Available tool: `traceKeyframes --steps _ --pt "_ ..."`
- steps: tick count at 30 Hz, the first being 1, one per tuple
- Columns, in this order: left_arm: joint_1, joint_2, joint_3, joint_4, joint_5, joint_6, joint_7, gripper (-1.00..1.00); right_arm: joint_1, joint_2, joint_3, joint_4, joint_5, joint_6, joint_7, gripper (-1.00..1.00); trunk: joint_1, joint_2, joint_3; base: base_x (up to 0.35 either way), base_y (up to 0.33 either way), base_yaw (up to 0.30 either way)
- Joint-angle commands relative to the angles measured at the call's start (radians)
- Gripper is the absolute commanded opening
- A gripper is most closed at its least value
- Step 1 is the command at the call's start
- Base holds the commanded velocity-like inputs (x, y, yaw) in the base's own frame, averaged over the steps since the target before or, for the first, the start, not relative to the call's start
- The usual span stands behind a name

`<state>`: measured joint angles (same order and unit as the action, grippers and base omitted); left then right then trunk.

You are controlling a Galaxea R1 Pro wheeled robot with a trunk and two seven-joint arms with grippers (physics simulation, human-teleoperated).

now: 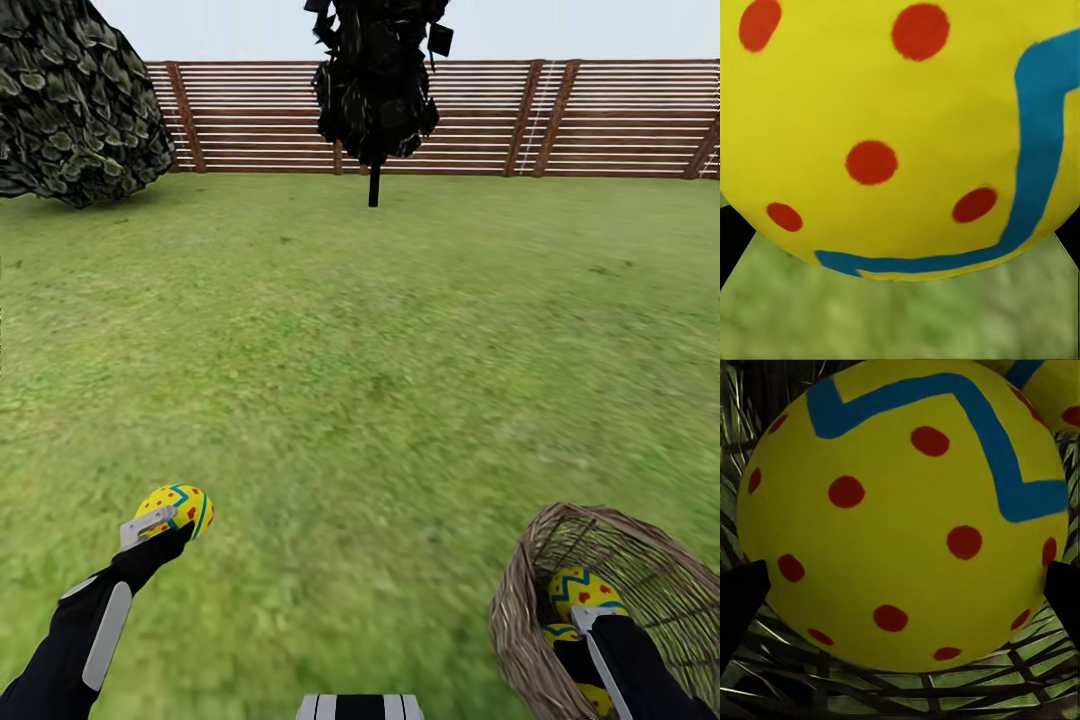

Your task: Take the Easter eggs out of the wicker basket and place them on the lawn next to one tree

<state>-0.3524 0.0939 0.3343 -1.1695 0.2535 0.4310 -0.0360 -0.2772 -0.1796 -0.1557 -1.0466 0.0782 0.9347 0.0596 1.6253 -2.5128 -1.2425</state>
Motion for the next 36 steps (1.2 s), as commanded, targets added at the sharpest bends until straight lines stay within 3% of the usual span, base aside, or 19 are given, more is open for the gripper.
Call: traceKeyframes --steps 1,30,36 --pt "0.000 0.000 0.002 -0.001 0.004 0.006 -0.004 -1.00 0.000 0.000 -0.001 -0.001 0.011 0.005 0.006 -1.00 -0.001 0.000 0.003 0.000 0.000 0.000" --pt "0.000 -0.011 0.002 0.001 0.003 0.006 -0.004 -1.00 0.000 0.002 -0.001 0.011 0.009 0.004 0.006 -1.00 -0.014 0.007 0.115 -0.033 0.012 0.031" --pt "0.000 -0.027 0.002 0.003 0.001 0.006 -0.002 -1.00 0.000 0.000 -0.002 0.011 0.008 0.004 0.006 -1.00 -0.016 0.008 0.139 -0.114 -0.040 -0.104"
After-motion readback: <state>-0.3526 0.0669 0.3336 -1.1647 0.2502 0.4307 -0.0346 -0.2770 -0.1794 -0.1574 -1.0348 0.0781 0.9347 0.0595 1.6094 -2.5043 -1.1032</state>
